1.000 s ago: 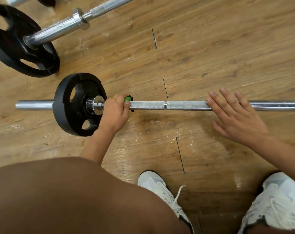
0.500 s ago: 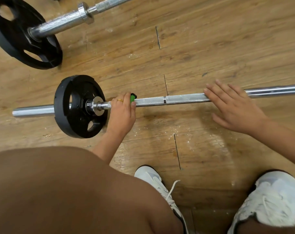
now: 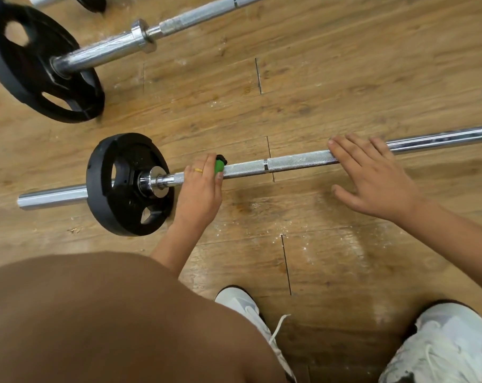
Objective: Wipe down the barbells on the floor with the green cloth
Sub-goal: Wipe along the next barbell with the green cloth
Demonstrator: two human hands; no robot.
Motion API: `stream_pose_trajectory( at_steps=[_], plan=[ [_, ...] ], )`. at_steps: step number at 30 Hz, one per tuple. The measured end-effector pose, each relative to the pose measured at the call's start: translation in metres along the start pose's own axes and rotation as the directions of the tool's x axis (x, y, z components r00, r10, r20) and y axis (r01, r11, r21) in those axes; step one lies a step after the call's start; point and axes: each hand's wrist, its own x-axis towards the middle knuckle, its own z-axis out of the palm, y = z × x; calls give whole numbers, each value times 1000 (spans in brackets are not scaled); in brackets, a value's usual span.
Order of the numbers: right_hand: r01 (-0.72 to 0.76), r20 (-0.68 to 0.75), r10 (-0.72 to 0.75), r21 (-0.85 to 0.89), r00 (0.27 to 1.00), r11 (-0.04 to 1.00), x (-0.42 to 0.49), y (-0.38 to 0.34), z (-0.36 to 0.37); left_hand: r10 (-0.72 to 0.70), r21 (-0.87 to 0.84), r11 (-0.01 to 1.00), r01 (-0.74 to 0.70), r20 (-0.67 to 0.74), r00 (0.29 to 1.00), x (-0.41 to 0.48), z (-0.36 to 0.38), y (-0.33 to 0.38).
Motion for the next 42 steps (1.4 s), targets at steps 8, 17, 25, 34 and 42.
stream_pose_trajectory(
  at_steps=[8, 17, 25, 34, 42],
  plan=[
    [-16, 15, 16, 38, 1000, 999, 7, -1, -5, -54, -62, 997, 53, -18, 998, 2, 6, 8],
    [-29, 53, 28, 31, 998, 999, 13, 0, -8, -112, -181, 978, 102, -50, 992, 7, 13, 3],
    [-45, 69, 43, 36, 997, 998, 8, -6, -8, -27, -36, 999, 26, -44, 999, 1, 16, 11],
    [-54, 162, 46, 46, 986, 997, 9, -4, -15, -57, 16, 998, 58, -74, 996, 3, 25, 28],
    [-72, 196, 61, 54, 979, 996, 14, -2, -15, -122, -11, 993, 122, -53, 991, 15, 8, 8]
  ],
)
